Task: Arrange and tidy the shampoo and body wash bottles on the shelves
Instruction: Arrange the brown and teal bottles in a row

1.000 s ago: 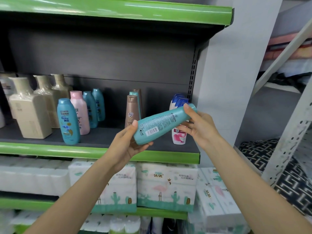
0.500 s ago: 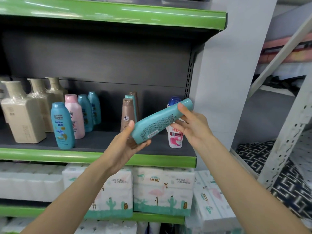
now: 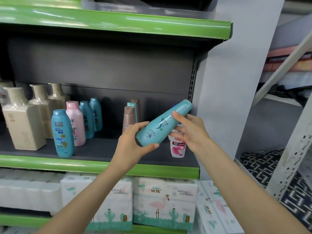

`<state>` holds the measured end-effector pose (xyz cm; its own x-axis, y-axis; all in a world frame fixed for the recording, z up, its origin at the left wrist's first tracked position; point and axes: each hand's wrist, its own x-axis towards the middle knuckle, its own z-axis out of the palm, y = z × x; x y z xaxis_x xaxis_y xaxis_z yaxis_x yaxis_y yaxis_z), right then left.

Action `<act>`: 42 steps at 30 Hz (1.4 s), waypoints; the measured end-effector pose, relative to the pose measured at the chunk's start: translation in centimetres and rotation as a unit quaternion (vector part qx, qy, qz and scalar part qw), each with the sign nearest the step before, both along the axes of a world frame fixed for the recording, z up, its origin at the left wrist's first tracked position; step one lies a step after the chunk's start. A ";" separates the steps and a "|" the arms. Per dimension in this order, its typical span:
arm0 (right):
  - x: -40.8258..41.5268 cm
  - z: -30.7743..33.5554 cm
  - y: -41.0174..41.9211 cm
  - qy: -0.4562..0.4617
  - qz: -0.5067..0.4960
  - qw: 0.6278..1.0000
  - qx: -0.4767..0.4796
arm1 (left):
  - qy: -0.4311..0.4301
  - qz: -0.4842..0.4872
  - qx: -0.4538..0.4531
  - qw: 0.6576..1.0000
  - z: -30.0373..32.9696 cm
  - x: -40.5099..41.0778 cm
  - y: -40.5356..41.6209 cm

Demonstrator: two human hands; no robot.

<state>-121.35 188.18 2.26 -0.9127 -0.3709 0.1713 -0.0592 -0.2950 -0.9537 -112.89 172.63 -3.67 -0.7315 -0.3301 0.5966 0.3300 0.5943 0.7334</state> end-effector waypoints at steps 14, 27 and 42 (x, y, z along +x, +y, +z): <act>-3.3 5.0 -4.2 0.181 -0.030 0.982 0.055 | 0.111 0.002 -0.097 0.989 5.2 -3.5 -4.8; -14.2 3.9 -13.6 0.204 -0.174 0.949 0.165 | -0.083 0.051 -0.154 0.983 8.9 -14.7 -16.4; -19.3 -0.4 -18.9 0.161 -0.072 0.956 0.236 | -0.107 -0.031 -0.194 0.975 6.7 -17.7 -18.9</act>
